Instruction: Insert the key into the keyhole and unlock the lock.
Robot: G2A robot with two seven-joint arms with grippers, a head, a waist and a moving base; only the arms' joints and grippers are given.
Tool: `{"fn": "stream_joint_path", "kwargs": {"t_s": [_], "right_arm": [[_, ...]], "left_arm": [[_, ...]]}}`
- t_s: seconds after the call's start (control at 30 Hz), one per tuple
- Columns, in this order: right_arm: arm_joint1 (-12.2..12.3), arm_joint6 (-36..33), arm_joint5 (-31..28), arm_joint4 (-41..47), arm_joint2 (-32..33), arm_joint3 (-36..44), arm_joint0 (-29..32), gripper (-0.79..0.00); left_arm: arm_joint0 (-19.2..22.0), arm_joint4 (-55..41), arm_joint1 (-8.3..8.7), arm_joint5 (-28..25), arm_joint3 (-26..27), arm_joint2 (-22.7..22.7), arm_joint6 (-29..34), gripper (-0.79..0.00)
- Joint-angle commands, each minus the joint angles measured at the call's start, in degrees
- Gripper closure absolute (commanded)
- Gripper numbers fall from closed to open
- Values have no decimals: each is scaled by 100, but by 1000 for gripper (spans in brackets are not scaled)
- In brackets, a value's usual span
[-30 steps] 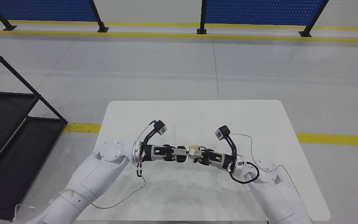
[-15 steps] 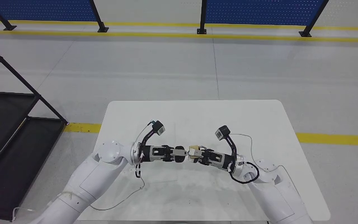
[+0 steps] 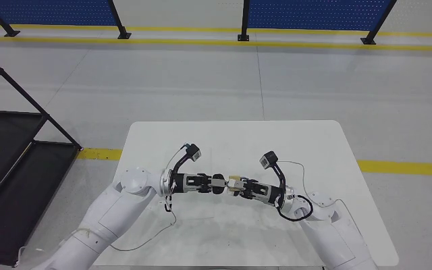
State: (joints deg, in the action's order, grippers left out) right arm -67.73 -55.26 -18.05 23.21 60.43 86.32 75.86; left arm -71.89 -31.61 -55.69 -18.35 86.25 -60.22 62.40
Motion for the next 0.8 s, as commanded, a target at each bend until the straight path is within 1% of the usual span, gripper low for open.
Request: {"fn": "stream_joint_path", "kwargs": {"t_s": [0.0, 0.23, 0.53, 0.77], "right_arm": [[0, 0, 0, 0, 0, 0, 0, 0], [0, 0, 0, 0, 0, 0, 0, 0], [0, 0, 0, 0, 0, 0, 0, 0], [0, 0, 0, 0, 0, 0, 0, 0]], "left_arm": [[1, 77, -2, -39, 9, -10, -9, 0], [0, 401, -11, -402, 26, -34, -30, 0], [4, 854, -19, -875, 70, -112, -244, 0], [-10, 1117, -20, -1082, 137, -129, -279, 0]]}}
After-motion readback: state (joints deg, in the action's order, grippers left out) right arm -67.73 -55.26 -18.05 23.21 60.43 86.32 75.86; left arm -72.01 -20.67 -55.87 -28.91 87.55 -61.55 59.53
